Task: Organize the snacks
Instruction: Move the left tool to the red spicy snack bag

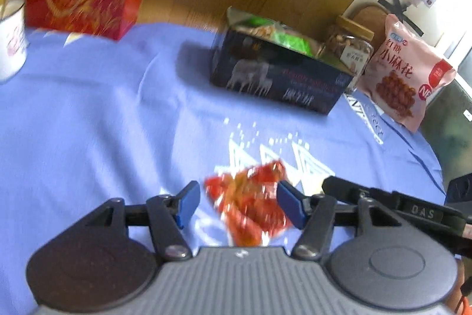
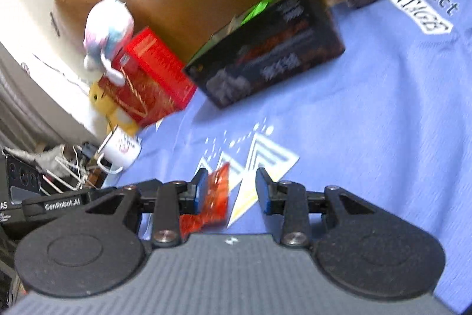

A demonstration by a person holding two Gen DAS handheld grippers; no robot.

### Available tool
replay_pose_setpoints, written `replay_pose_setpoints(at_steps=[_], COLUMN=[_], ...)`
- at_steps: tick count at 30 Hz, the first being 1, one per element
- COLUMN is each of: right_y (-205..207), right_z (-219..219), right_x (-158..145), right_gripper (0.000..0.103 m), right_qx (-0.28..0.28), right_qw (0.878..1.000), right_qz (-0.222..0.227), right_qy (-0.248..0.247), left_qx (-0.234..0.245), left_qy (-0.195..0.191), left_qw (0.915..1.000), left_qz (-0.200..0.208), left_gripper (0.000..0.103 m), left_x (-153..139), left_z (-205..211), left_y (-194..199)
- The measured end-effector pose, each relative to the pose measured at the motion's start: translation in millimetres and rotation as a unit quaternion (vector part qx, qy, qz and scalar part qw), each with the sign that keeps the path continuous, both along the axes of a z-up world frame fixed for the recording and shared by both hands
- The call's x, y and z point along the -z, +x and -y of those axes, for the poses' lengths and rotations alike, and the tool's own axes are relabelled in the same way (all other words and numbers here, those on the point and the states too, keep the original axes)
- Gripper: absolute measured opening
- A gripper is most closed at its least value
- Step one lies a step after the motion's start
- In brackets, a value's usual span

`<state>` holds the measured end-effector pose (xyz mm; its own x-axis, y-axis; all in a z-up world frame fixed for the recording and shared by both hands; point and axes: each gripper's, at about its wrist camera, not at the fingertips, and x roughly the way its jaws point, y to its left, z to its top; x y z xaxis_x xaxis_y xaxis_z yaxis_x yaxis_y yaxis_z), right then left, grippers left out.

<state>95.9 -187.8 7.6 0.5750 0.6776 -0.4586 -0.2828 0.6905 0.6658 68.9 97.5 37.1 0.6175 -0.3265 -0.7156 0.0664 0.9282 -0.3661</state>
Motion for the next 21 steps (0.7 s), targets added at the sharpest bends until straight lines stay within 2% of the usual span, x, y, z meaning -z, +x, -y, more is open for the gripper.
replay_pose_setpoints(at_steps=[3,4,10,13,15,18,21], right_y=[-2,-1,4,5,7,7,2], right_z=[-4,-5,-9,-15,-20,-22,-13], right_x=[4,6,11,10,10,11,11], right_gripper=[0.039,0.038,0.034,0.031,0.024,0.019,0.015], right_qx=[-0.005,-0.005,-0.008,-0.001,0.004,0.009,0.025], right_qw=[1.0,1.0,0.996,0.997,0.997,0.998,0.998], right_qz=[-0.017,-0.022,-0.061,-0.057,-0.057,-0.053,-0.056], right_qy=[0.005,0.012,0.057,0.054,0.043,0.032,0.031], left_qx=[-0.001,-0.005,-0.004,0.0,0.003,0.008,0.032], left_qy=[-0.035,-0.039,-0.02,-0.012,-0.01,-0.009,-0.013], left_qw=[0.9991,0.9991,0.9997,0.9999,0.9999,0.9999,0.9994], left_qz=[-0.023,-0.017,-0.012,-0.008,-0.006,-0.002,-0.005], left_gripper=[0.061,0.061,0.054,0.055,0.055,0.055,0.055], left_x=[10,12,10,10,10,11,9], left_z=[-5,-6,10,15,17,18,28], left_y=[-7,-9,-8,-7,-7,-7,-8])
